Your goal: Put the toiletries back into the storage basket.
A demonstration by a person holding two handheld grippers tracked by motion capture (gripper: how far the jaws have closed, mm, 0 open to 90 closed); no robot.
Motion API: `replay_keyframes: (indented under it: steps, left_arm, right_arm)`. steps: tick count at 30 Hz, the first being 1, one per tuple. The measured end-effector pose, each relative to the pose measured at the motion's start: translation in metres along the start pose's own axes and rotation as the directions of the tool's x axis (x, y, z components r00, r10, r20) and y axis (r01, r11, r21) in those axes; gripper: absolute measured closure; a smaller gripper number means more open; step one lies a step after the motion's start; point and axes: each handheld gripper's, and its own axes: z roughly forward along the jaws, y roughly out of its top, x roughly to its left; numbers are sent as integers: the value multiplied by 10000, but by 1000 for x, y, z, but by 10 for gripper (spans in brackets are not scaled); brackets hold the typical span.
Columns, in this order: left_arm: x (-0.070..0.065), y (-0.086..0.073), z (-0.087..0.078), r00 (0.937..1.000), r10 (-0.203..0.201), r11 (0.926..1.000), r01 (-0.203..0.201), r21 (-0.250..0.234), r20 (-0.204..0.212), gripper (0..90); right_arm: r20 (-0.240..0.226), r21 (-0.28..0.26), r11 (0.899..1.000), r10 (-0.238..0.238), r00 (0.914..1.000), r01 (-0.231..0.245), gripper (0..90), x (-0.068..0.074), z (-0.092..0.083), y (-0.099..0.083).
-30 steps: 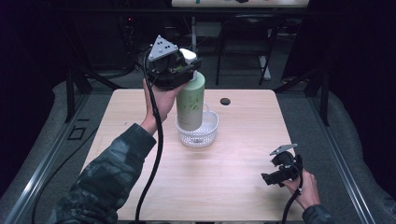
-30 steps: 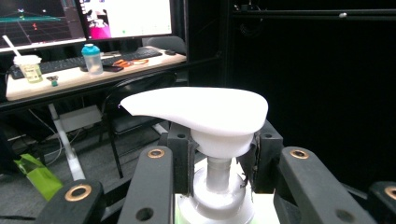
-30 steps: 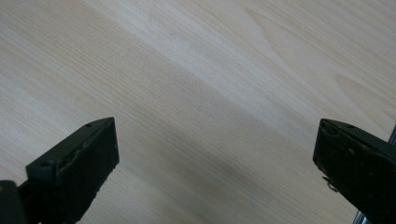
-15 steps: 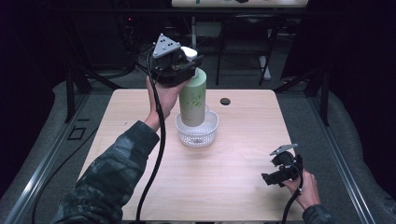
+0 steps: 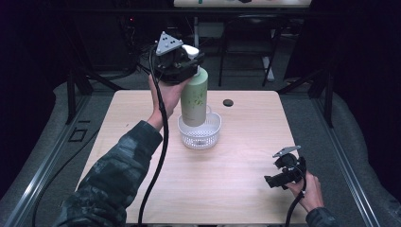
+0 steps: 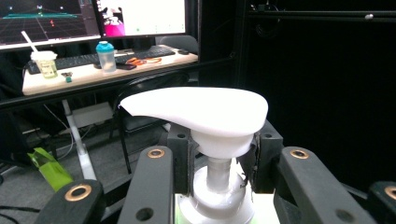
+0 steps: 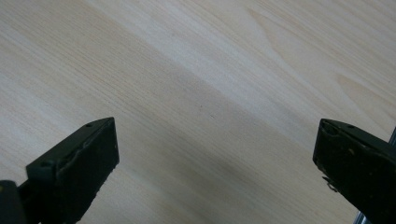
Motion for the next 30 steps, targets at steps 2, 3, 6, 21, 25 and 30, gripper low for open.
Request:
replay_keyframes:
  steps: [2,3,6,21,25,30]
  left_arm:
    - [1,-1,1,10000,-19,10000,19,21,-28,678]
    - [1,-1,2,10000,-14,10000,14,21,-44,678]
    - [4,-2,4,9999,-125,9999,125,24,-69,678]
    - [4,-10,18,9993,-322,9994,324,113,-184,678]
    - [4,-14,22,9990,-387,9991,391,155,-225,678]
    - [4,-19,26,9987,-451,9987,456,222,-247,678]
  right_arm:
    - [-3,-8,10000,-10,10000,10,0,0,0,0]
    - [-8,-14,10000,-16,10000,16,0,0,0,0]
    - [-15,8,10000,-26,10000,26,0,0,0,0]
    - [4,28,10000,-73,10000,73,0,0,0,0]
    - [9,32,10000,-69,10000,69,0,0,0,0]
    - [14,-17,10000,-31,10000,31,0,1,-1,0]
